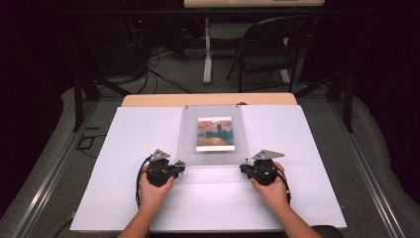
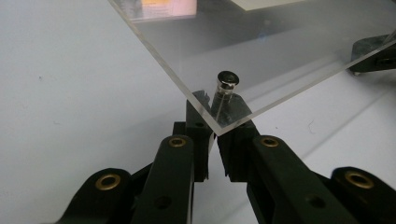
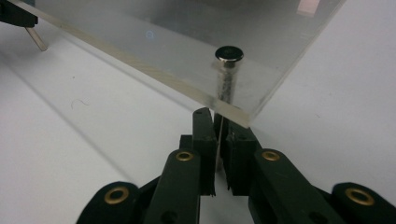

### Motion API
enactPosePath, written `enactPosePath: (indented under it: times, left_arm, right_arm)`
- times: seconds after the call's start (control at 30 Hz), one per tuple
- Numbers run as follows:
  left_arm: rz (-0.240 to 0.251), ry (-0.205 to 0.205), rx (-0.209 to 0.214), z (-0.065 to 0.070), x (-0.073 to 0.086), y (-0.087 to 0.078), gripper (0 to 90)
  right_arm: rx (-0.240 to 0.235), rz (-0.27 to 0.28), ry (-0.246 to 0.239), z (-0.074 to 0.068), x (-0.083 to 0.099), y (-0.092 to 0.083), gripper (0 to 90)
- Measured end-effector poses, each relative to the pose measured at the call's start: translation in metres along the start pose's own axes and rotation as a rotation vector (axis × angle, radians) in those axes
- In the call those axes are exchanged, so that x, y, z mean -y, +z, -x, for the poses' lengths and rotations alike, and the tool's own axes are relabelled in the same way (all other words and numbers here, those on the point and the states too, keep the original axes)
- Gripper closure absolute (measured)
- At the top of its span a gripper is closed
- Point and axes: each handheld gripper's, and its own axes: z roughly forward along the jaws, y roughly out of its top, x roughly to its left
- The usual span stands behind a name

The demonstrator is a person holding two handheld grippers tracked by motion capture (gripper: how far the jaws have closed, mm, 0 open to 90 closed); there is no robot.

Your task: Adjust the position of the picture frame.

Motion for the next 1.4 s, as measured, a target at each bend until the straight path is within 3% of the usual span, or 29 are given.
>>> enactPosePath:
  times: [0.17,0.37,0.63,1.07,1.23,1.4]
  left_arm:
    - [-0.004,-0.008,0.009,0.001,0.001,-0.001,77.0]
    - [-0.012,0.023,0.003,0.004,0.002,-0.006,61.2]
    - [-0.025,0.013,0.011,0.005,0.006,-0.01,45.7]
    - [-0.044,0.066,-0.007,0.007,0.017,-0.03,38.8]
    - [-0.047,0.066,-0.014,0.004,0.02,-0.038,38.5]
    - [-0.058,0.041,-0.018,0.001,0.021,-0.041,38.3]
  right_arm:
    - [0.003,0.002,-0.016,-0.002,-0.001,-0.003,76.8]
    - [0.014,-0.016,-0.029,-0.006,0.002,-0.008,63.9]
    - [0.021,-0.012,-0.047,-0.012,0.007,-0.023,48.9]
    - [0.038,0.001,-0.075,-0.021,0.011,-0.041,45.9]
    - [0.042,-0.011,-0.082,-0.023,0.013,-0.043,46.5]
    - [0.047,-0.005,-0.095,-0.023,0.013,-0.045,47.0]
